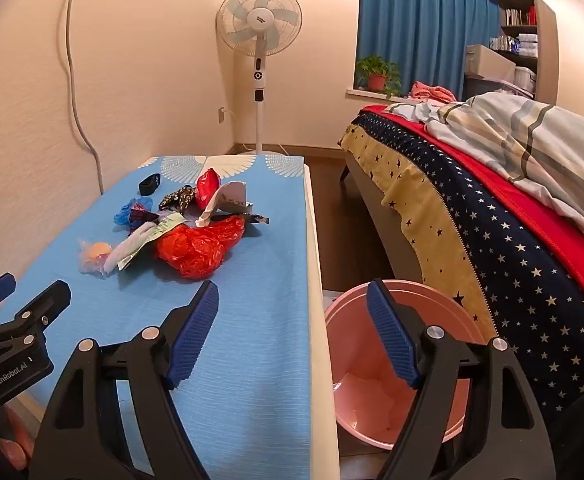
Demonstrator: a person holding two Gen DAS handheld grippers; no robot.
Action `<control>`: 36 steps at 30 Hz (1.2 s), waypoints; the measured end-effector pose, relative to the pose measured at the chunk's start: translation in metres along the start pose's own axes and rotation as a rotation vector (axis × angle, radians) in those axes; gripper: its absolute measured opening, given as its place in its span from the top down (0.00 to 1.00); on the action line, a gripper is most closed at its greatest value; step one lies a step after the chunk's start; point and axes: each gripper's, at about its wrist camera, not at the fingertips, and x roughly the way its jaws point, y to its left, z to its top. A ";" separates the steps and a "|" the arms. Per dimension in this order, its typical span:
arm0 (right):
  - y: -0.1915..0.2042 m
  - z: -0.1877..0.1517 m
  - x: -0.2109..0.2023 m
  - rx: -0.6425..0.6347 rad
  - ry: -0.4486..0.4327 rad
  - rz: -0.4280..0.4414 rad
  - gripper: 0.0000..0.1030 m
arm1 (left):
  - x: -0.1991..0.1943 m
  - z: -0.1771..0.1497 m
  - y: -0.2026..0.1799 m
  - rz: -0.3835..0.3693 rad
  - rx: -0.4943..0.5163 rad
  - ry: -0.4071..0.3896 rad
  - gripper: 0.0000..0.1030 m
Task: Collect trash
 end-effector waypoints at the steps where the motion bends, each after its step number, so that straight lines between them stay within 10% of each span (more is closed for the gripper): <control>1: 0.000 0.000 0.000 0.003 0.003 0.002 0.26 | 0.000 0.000 0.000 0.000 0.000 0.000 0.08; 36: -0.001 0.001 -0.003 0.001 0.000 0.003 0.27 | 0.000 0.000 0.001 -0.001 -0.001 0.000 0.08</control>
